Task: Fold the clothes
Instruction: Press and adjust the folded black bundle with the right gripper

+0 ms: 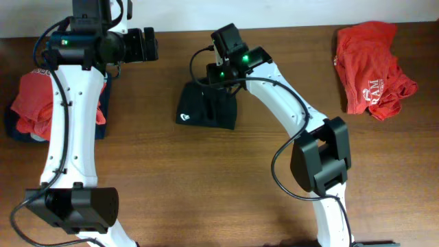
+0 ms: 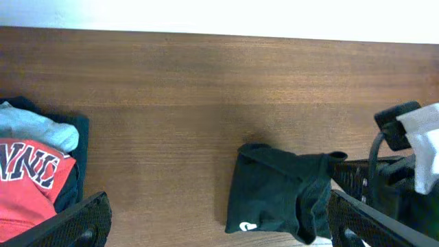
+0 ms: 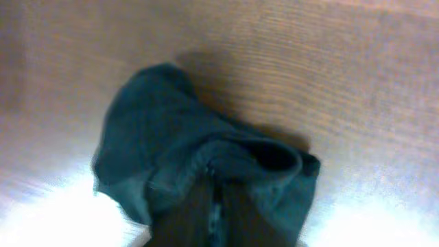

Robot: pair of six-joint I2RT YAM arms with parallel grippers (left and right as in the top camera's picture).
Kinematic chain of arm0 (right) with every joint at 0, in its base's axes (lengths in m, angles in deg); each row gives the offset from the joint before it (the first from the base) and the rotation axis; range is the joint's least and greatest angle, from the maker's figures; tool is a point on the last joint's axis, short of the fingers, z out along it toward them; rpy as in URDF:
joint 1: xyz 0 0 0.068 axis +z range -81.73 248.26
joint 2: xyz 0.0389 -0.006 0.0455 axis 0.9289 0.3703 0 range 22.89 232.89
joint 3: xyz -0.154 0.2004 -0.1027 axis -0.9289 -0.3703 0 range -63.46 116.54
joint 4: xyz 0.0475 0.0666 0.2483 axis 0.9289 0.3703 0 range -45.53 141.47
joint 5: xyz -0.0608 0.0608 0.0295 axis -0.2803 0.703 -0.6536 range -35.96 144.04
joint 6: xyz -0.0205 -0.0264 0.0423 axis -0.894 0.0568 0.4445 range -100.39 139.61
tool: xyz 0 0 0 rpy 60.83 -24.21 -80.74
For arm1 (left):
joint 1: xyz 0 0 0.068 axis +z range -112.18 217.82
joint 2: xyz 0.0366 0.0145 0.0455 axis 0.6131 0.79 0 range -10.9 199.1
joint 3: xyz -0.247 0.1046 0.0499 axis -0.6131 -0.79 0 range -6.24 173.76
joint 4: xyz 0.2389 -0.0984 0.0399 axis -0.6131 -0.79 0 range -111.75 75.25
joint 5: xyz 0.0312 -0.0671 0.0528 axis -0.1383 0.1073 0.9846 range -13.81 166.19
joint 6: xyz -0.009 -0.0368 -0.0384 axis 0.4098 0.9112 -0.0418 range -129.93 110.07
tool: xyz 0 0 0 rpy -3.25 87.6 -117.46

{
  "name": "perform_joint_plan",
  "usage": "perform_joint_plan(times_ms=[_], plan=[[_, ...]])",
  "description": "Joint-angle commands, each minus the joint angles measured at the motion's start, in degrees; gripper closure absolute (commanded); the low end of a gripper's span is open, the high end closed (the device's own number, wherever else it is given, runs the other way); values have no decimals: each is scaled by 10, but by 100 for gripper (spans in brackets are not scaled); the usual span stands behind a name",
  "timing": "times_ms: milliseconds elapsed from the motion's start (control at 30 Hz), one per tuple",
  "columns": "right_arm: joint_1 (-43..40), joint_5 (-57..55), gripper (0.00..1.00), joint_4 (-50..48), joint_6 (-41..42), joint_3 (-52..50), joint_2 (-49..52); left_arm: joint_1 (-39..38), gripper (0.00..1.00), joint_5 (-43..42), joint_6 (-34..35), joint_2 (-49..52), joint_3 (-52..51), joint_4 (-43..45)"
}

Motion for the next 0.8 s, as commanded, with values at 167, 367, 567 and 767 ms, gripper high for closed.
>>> perform_joint_plan(times_ms=[167,367,567,767], plan=[[-41,-32,96,33,23,4,16,0,1,5,5,0,0,-10],[-83,-31,96,65,23,-10,19,0,1,13,5,0,-11,-8],[-106,42,96,76,-35,-35,21,0,1,13,5,0,-29,1],[-90,48,95,116,-57,-39,21,0,1,13,5,4,-31,10]])
